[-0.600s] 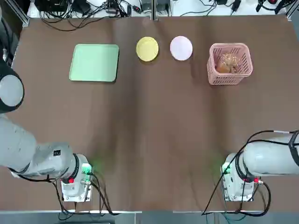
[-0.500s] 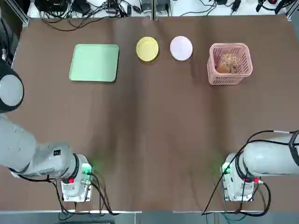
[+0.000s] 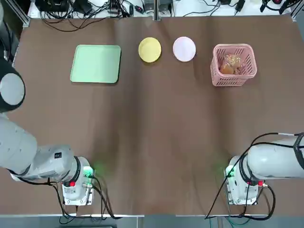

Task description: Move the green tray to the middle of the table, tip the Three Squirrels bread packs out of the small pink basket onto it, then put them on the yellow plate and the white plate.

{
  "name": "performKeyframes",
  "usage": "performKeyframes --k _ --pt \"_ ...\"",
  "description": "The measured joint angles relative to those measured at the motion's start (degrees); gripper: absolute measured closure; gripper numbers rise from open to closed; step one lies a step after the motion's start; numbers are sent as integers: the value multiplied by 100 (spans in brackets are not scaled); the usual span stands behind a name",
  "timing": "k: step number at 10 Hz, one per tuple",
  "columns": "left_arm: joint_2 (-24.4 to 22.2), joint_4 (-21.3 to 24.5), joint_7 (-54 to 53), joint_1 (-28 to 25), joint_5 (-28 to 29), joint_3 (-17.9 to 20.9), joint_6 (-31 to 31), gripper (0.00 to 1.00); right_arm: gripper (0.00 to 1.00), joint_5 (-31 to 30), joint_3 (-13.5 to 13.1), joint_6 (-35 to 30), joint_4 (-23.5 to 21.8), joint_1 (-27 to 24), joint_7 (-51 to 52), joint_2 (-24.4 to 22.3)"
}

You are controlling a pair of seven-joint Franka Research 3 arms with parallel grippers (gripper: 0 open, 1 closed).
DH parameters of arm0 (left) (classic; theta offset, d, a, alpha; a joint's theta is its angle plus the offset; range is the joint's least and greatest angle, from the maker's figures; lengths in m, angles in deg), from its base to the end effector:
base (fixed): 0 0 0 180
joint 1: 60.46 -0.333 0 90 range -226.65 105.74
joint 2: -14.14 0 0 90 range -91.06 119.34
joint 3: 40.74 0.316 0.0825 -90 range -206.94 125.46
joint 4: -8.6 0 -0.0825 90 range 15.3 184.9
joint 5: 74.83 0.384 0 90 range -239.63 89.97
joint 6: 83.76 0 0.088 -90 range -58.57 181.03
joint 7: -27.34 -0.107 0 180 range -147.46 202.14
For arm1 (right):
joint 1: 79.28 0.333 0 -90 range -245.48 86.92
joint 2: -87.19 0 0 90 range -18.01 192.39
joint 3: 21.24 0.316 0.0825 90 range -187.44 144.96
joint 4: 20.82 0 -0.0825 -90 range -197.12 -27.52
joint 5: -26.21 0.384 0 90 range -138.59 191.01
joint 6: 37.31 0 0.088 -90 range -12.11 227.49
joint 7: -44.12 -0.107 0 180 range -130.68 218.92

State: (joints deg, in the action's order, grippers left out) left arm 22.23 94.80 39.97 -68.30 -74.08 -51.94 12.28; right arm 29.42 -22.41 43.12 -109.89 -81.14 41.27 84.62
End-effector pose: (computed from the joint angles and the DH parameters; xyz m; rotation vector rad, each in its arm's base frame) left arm 0.6053 -0.0262 0.5850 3.1121 0.2542 0.0483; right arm 0.5223 -0.0212 0.6427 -3.0770 0.1481 0.1632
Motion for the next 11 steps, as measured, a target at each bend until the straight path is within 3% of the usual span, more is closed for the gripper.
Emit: performKeyframes --k 3,6,8,11 --pt "1086 131 2 -365 -32 38 1286 0 2 1 4 5 7 10 0 0" --pt "1978 940 -326 -471 79 47 3307 0 2 2 9 8 15 17 0 0" --pt "2303 1343 -617 -693 443 60 3994 0 2 2 10 9 17 20 0 0" --pt "2764 1586 -908 -1048 625 66 4698 0 2 2 11 9 19 22 0 0"
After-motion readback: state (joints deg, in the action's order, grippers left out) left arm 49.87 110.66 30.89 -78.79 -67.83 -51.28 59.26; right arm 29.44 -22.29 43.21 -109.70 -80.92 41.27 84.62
